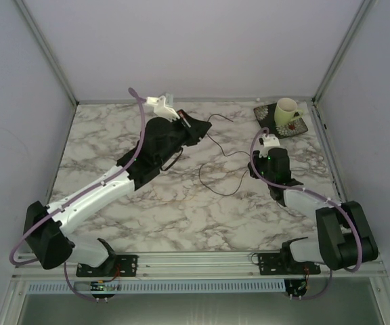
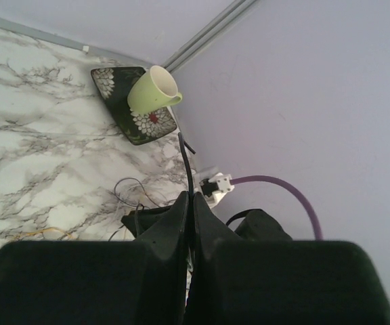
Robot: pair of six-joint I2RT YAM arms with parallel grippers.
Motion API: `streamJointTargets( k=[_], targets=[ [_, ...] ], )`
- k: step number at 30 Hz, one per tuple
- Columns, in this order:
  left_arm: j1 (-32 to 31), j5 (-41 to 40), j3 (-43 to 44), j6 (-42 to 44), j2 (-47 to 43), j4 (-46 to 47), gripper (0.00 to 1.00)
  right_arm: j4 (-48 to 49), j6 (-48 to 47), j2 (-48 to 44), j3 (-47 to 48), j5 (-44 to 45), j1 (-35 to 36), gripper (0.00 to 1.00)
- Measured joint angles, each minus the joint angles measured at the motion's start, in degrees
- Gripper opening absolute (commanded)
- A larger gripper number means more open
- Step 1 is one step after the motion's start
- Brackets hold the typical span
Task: Zip-tie the wires
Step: Straighten the cable at the center of the board.
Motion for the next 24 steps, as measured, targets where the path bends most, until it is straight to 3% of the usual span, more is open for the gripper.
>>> streamJointTargets(
  k=[5, 15, 24],
  targets=[
    [0.0, 0.0, 0.0, -0.3, -1.7, 0.0, 0.0, 1.0, -0.4, 2.5, 0.6, 0.2, 0.0, 0.15],
    [0.0, 0.0, 0.3, -0.4, -6.4, -0.1, 0.0, 0.3, 2.2, 3.1, 0.4, 3.2, -0.5, 0.15],
    [0.2, -2.6, 6.2, 2.7, -10.0, -2.2, 0.0, -1.5, 5.5, 0.5, -3.7, 5.6, -0.8, 0.15]
  ],
)
